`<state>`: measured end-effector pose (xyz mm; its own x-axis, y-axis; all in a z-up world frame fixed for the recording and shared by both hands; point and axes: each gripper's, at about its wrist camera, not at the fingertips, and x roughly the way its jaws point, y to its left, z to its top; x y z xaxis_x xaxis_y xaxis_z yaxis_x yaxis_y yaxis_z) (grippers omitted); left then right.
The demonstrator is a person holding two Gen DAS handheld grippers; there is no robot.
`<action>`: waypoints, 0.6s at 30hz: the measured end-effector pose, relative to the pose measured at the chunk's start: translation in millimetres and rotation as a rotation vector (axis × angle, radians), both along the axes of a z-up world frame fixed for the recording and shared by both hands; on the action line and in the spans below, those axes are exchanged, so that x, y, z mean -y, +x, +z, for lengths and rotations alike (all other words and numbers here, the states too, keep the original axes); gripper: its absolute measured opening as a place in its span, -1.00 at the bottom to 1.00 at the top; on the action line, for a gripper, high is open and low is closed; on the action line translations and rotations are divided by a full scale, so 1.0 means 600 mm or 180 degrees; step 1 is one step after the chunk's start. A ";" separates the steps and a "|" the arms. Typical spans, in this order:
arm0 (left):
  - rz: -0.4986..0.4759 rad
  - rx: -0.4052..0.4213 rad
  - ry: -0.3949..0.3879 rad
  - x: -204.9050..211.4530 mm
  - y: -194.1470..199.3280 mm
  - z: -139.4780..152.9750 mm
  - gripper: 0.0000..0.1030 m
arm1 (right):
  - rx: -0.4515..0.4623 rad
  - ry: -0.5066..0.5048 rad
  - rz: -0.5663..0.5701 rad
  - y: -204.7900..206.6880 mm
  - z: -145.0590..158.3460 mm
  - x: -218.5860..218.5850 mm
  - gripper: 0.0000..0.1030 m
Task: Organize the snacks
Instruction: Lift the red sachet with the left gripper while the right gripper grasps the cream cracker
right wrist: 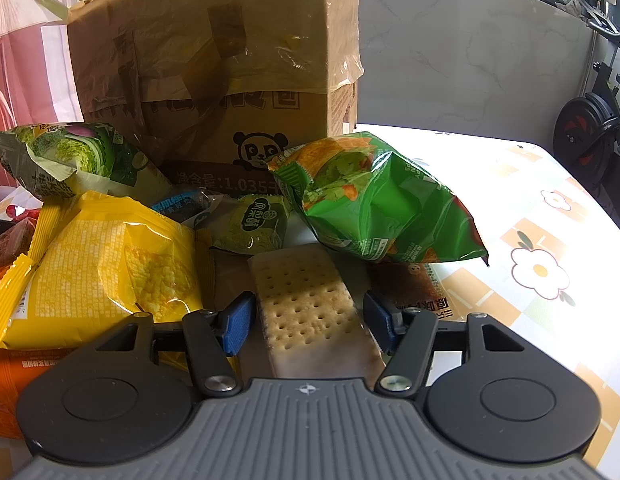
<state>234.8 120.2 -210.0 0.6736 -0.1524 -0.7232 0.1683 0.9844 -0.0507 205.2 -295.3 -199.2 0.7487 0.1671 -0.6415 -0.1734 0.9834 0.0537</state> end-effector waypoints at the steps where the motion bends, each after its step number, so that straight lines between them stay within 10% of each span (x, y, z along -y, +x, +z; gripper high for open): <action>1: -0.0013 0.0001 0.0035 0.002 -0.003 0.000 -0.53 | 0.0000 0.0001 0.0000 0.000 0.000 0.000 0.22; 5: 0.0018 -0.0018 0.0036 0.001 -0.008 0.001 -0.49 | 0.0001 0.0001 0.0000 0.000 0.000 0.000 0.22; 9: 0.0151 -0.0006 -0.0003 0.002 0.000 0.003 0.13 | 0.0000 0.0001 0.0000 0.000 0.000 0.000 0.22; 18: 0.0898 -0.0168 -0.0445 0.006 0.025 0.001 0.12 | 0.0001 0.0002 0.0000 0.000 0.001 0.000 0.23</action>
<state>249.7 116.9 -209.3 0.6655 -0.0653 -0.7435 -0.1170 0.9747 -0.1903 205.2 -295.6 -198.6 0.7489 0.1675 -0.6411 -0.1735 0.9833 0.0543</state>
